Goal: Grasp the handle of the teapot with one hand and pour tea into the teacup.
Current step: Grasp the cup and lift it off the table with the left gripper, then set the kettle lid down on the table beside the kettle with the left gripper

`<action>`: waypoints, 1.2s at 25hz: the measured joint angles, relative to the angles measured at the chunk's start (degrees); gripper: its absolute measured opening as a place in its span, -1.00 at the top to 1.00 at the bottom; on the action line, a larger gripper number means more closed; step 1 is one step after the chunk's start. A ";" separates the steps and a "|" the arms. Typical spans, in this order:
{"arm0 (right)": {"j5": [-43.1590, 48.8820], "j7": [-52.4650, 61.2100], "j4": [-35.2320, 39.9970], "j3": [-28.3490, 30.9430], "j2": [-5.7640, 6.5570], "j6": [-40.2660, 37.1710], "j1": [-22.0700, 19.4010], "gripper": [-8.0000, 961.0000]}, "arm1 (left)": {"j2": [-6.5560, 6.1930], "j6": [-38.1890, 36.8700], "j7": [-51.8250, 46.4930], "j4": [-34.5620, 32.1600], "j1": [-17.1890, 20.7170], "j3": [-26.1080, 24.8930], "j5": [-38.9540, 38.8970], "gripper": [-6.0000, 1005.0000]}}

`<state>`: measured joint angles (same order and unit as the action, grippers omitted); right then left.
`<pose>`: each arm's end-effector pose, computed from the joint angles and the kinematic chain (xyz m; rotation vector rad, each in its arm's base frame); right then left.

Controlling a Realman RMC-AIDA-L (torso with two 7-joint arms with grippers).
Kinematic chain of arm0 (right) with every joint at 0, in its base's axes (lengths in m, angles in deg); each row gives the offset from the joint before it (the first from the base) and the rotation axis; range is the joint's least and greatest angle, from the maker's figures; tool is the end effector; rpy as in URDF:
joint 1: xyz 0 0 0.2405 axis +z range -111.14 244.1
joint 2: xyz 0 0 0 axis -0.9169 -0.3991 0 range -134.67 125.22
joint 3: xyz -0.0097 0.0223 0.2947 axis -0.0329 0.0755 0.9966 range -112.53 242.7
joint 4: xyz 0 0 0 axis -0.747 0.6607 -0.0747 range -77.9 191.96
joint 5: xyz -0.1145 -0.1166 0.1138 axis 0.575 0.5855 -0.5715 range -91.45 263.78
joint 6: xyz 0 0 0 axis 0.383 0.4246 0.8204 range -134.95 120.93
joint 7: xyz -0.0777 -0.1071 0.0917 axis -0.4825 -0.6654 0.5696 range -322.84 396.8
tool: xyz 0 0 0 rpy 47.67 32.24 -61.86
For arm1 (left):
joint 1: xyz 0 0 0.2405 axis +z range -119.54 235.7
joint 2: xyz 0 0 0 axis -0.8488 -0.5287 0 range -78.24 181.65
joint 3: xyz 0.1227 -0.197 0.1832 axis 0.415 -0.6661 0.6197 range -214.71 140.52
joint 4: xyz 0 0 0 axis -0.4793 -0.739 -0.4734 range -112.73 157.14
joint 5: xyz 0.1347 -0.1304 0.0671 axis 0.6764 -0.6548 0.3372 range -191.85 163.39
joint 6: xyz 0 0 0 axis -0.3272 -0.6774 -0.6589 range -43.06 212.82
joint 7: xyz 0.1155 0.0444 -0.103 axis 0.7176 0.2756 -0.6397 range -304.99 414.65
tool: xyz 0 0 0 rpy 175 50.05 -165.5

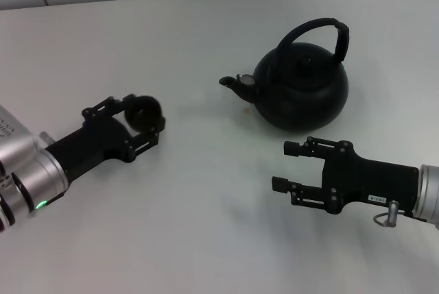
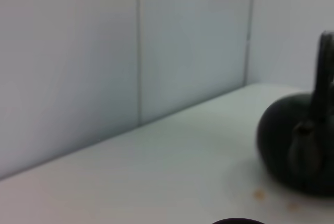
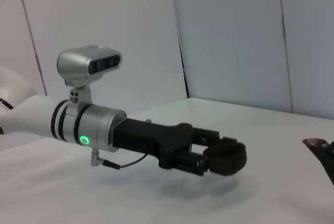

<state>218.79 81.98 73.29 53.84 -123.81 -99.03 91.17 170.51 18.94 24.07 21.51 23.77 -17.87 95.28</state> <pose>0.3300 0.2687 -0.0718 -2.6090 0.4801 0.8168 -0.3054 0.3485 -0.1077 -2.3937 -0.4244 -0.6265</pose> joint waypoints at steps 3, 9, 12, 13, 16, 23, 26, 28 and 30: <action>0.00 0.00 0.00 0.00 0.00 0.00 0.00 -0.45 | -0.04 -1.92 -1.67 -0.01 -1.24 1.80 0.23 -0.37; 0.00 0.01 0.00 0.00 0.00 -0.01 -0.35 -0.45 | 0.29 -1.02 -1.91 1.48 -4.88 4.83 0.65 -0.37; 0.00 0.01 -0.03 0.00 0.00 -0.05 -0.45 -0.45 | 0.29 0.06 -1.74 2.41 -6.26 5.14 0.76 -0.37; 0.00 0.01 -0.15 0.00 0.00 -0.08 -0.50 -0.45 | 0.30 0.45 -1.74 2.59 -6.56 5.17 0.76 -0.37; 0.01 0.01 -0.41 0.00 0.00 -0.12 -0.63 -0.45 | 0.34 1.29 -1.73 2.97 -7.25 5.21 0.79 -0.37; 0.01 0.01 -0.45 0.00 0.00 -0.17 -0.73 -0.45 | 0.37 2.08 -1.69 3.19 -7.57 4.94 0.80 -0.37; 0.01 0.01 -0.53 0.00 0.00 -0.18 -0.73 -0.45 | 0.37 4.04 0.22 4.24 -7.58 4.66 0.59 -0.37; 0.01 0.01 -0.53 0.00 0.00 -0.18 -0.72 -0.45 | 0.38 5.39 2.46 5.28 -7.53 4.08 0.44 -0.37; 0.01 0.01 -0.55 0.00 0.00 -0.19 -0.71 -0.45 | 0.38 6.05 3.48 5.89 -7.44 3.72 0.42 -0.37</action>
<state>218.79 81.99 72.74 53.84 -123.81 -99.21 90.46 170.89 24.99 27.55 27.40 16.33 -14.16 95.70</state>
